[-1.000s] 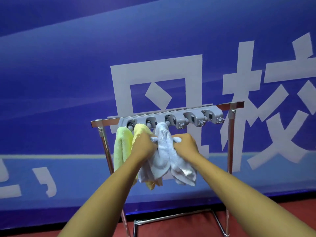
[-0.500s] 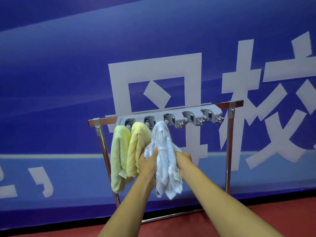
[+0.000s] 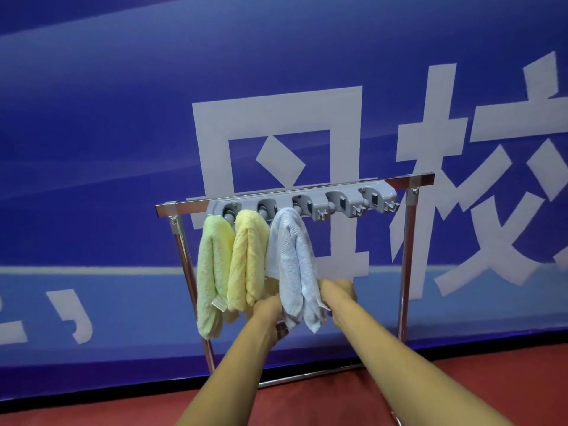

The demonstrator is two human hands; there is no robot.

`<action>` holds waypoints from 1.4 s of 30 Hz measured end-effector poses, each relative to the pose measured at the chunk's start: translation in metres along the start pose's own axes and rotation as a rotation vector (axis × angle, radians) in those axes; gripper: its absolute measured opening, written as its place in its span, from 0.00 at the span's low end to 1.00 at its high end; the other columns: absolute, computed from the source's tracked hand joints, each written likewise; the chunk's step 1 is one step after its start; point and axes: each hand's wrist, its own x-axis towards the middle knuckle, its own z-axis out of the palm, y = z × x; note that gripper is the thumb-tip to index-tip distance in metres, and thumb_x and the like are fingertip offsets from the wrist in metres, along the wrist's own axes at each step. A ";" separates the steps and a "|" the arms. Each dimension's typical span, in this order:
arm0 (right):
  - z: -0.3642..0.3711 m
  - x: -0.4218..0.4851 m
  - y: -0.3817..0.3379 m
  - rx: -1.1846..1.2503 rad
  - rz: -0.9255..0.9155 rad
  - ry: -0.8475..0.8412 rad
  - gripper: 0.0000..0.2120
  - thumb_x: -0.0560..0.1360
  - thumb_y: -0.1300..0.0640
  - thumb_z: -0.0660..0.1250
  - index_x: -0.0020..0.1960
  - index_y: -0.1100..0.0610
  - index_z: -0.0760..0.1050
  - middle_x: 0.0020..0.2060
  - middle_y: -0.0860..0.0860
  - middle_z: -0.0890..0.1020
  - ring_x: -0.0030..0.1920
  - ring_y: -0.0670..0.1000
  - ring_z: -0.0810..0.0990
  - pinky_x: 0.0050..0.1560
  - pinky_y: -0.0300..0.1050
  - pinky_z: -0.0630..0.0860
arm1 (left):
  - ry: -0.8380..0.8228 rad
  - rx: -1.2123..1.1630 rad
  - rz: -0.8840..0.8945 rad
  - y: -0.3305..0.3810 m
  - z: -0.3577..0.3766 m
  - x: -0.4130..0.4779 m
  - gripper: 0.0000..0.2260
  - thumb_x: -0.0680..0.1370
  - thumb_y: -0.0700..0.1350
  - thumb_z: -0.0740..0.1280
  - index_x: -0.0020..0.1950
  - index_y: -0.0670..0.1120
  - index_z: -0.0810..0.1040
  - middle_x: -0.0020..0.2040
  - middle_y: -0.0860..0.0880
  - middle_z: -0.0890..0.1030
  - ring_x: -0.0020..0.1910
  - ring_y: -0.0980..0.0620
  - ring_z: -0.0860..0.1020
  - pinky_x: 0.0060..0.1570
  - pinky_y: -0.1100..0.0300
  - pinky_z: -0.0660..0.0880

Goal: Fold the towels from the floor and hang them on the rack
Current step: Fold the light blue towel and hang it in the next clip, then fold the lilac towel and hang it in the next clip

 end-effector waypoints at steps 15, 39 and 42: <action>-0.044 -0.110 0.019 -0.161 -0.271 0.063 0.24 0.73 0.48 0.74 0.64 0.56 0.72 0.57 0.55 0.80 0.47 0.54 0.75 0.45 0.44 0.71 | -0.069 0.138 0.119 -0.023 -0.017 -0.097 0.18 0.82 0.50 0.64 0.69 0.42 0.73 0.62 0.40 0.78 0.53 0.40 0.78 0.49 0.47 0.77; -0.002 -0.110 0.241 -0.534 -0.135 -0.137 0.25 0.70 0.43 0.76 0.60 0.55 0.74 0.60 0.56 0.78 0.60 0.59 0.79 0.58 0.49 0.77 | -0.098 0.406 -0.092 -0.241 -0.065 -0.035 0.15 0.82 0.51 0.64 0.62 0.42 0.77 0.51 0.43 0.78 0.39 0.46 0.74 0.39 0.58 0.71; 0.011 -0.093 0.274 -0.621 -0.076 -0.185 0.28 0.70 0.43 0.76 0.62 0.56 0.73 0.61 0.56 0.78 0.62 0.60 0.78 0.60 0.51 0.77 | -0.089 0.475 -0.124 -0.267 -0.077 -0.016 0.15 0.82 0.51 0.65 0.60 0.40 0.76 0.49 0.42 0.77 0.37 0.47 0.73 0.37 0.58 0.70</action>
